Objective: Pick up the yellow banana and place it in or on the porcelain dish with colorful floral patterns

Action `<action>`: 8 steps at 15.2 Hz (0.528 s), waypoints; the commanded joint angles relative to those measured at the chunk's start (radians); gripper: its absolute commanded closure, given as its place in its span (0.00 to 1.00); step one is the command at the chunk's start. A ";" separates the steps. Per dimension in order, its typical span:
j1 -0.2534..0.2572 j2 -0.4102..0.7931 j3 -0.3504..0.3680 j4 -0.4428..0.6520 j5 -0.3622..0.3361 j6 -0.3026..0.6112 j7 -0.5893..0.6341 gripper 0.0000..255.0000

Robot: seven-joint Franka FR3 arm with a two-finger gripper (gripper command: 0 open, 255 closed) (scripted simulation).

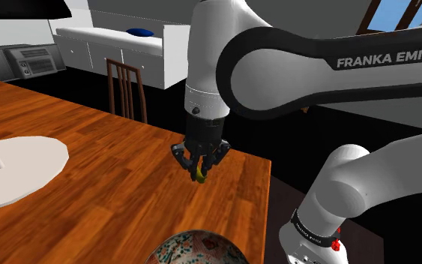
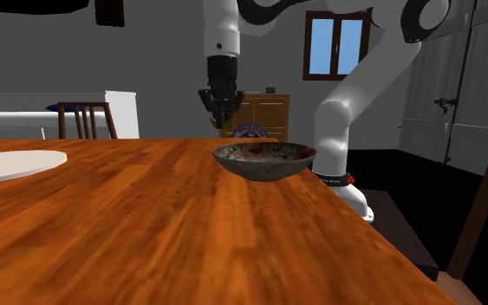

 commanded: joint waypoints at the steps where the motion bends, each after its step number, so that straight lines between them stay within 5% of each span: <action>1: -0.002 -0.003 -0.009 0.024 -0.007 -0.028 0.004 1.00; 8: -0.009 -0.006 -0.041 0.111 -0.032 -0.118 0.012 1.00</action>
